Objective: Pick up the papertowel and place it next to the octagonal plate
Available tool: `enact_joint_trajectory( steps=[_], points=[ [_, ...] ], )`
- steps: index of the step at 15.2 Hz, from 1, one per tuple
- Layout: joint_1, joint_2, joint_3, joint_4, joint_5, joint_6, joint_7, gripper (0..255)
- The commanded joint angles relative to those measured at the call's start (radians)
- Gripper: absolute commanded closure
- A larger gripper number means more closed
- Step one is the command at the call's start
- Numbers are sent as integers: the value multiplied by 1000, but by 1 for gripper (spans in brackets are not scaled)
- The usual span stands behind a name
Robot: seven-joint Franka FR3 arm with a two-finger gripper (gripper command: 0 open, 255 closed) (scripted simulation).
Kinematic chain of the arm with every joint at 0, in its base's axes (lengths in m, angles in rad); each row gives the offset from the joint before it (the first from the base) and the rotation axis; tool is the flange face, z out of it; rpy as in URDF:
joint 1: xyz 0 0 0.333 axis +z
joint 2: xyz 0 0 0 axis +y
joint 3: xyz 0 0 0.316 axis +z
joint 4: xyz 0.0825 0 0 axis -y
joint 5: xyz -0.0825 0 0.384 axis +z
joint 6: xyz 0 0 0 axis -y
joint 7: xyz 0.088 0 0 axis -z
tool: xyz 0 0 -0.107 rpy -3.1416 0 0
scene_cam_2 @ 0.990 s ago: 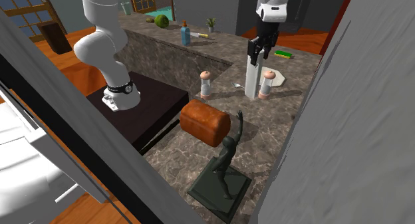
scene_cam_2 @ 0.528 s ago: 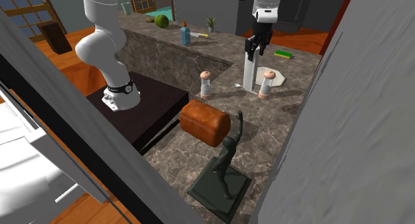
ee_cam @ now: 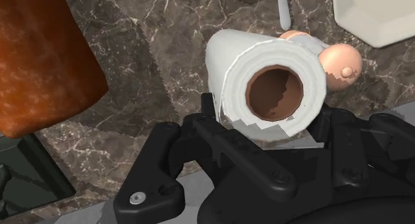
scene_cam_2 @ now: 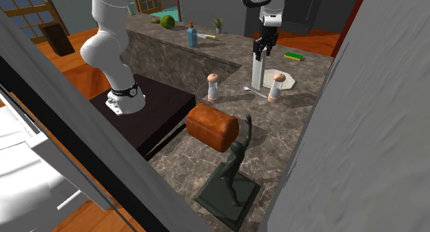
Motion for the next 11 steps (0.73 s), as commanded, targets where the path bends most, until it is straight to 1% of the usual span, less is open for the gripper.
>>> enact_joint_trajectory(
  steps=[1, 6, 11],
  points=[
    [29, 17, 8, 7, -8, 12, 39, 255],
    [108, 95, 24, 72, -31, 28, 134, 255],
    [191, 198, 33, 182, -56, 24, 223, 255]
  ],
)
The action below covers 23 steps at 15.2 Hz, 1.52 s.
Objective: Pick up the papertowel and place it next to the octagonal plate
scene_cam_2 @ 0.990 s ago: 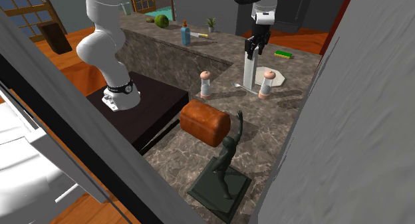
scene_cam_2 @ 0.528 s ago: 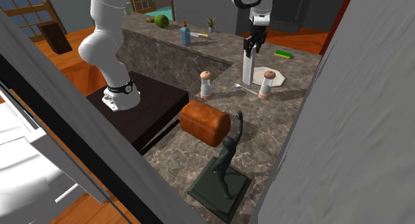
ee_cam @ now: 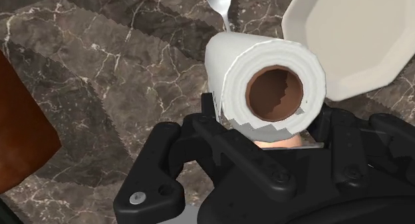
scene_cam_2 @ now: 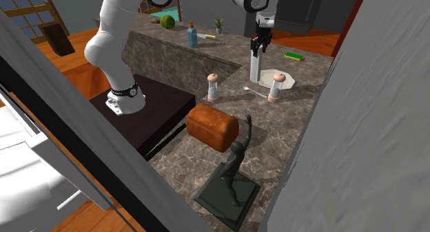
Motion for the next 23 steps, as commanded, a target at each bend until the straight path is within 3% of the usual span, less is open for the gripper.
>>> enact_joint_trajectory(
  steps=[1, 6, 19, 23],
  points=[
    [34, 52, 2, 61, -10, -7, 35, 255],
    [114, 176, 3, 222, -31, -42, 104, 255],
    [114, 243, -5, 151, -39, 95, 104, 255],
    [114, 243, -5, 151, -39, 95, 104, 255]
  ],
)
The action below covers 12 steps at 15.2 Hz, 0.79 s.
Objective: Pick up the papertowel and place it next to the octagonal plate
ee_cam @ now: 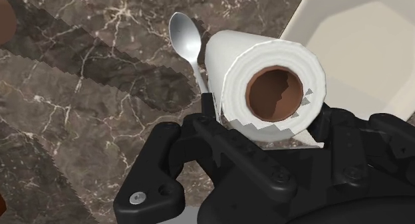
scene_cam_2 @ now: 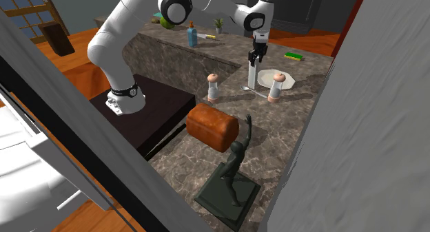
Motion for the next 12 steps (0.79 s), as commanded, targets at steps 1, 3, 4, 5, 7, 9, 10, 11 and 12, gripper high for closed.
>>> enact_joint_trajectory(
  steps=[1, 3, 4, 5, 7, 9, 10, 11, 12],
  points=[
    [0, 1, 0, 1, 0, 0, 0, 255],
    [0, 1, 0, 1, 0, 0, 0, 255],
    [0, 1, 0, 1, 0, 0, 0, 255],
    [0, 1, 0, 1, 0, 0, 0, 0],
    [0, 1, 0, 2, 0, 0, 0, 0],
    [0, 1, 0, 2, 0, 0, 0, 0],
    [0, 1, 0, 2, 0, 0, 0, 0],
    [-1, -16, 2, 5, 2, -21, -1, 0],
    [-3, -32, 3, 11, 4, -43, -2, 0]
  ],
)
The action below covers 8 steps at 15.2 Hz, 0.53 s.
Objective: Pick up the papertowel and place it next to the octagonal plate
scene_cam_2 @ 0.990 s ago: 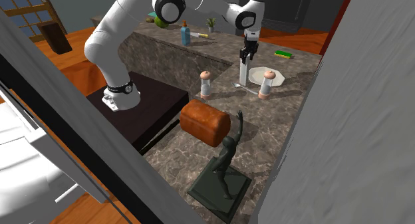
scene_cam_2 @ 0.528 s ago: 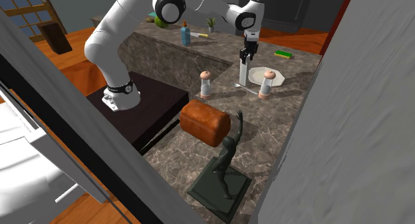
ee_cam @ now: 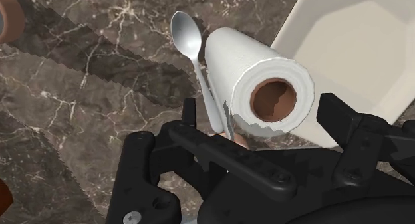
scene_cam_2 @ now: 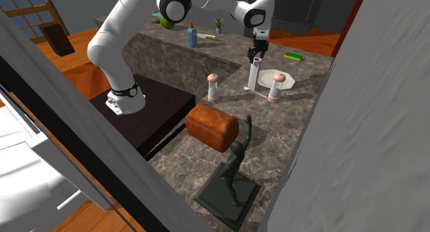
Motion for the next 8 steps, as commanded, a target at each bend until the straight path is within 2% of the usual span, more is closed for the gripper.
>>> enact_joint_trajectory(
  steps=[1, 8],
  points=[
    [-1, -23, 2, 20, 3, -42, -2, 0],
    [-2, -34, 3, 27, 4, -61, -2, 0]
  ],
)
